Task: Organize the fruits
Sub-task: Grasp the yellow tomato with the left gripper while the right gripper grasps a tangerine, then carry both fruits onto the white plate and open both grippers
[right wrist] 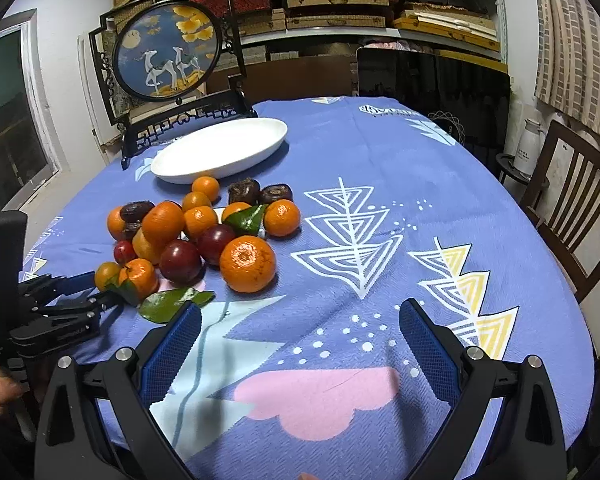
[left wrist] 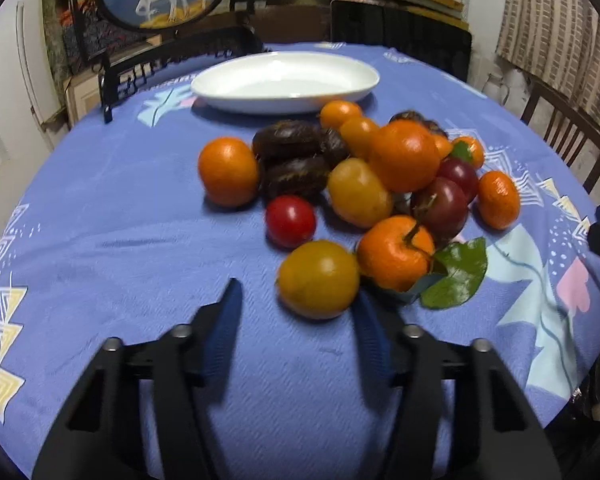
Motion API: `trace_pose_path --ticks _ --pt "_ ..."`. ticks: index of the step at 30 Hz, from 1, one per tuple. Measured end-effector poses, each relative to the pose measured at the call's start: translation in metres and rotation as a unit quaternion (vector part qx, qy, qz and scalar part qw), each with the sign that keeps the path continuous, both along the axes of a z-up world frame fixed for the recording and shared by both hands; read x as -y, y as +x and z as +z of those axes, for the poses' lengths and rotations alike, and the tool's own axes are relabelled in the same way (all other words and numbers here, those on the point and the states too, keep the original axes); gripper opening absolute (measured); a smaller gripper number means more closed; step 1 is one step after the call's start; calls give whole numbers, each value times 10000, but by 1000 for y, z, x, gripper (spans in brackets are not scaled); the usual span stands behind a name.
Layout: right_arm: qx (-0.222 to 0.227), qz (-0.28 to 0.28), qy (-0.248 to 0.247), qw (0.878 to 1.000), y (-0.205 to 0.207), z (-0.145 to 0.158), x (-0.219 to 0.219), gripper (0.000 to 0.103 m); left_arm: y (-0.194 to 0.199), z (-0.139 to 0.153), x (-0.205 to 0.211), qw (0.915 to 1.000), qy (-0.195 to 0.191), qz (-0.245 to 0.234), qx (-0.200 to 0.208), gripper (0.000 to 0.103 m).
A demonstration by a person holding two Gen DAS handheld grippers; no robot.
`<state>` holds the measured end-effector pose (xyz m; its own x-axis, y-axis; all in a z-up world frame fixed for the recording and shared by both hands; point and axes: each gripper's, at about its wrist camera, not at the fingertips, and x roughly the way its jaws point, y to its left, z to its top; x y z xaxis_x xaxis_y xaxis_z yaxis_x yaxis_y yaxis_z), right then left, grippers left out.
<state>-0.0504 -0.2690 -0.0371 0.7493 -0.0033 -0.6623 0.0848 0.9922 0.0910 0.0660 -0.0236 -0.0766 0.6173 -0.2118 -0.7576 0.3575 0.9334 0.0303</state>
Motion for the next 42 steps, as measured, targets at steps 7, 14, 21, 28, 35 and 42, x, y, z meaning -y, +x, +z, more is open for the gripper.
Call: trace_pose_path --ticks 7,14,21,28,35,42 --pt "-294 476 -124 9984 22 -11 -10 99 -10 8 -9 9995 -308 -30 81 37" --pt "-605 736 -589 9937 67 -26 -30 81 -23 24 -25 9988 -398 73 271 37" --pt "-808 914 -323 9920 86 -32 -31 45 -19 25 -36 9984 -487 165 222 37" --pt "-595 1126 103 9918 66 0 -19 45 -5 51 -45 9968 -725 116 302 38" --pt "-222 1357 85 9905 113 58 -16 46 64 89 -24 9966 -701 -110 409 38" --pt "-567 1331 462 9884 231 39 -25 46 171 79 9 9979 -637 -76 -12 38"
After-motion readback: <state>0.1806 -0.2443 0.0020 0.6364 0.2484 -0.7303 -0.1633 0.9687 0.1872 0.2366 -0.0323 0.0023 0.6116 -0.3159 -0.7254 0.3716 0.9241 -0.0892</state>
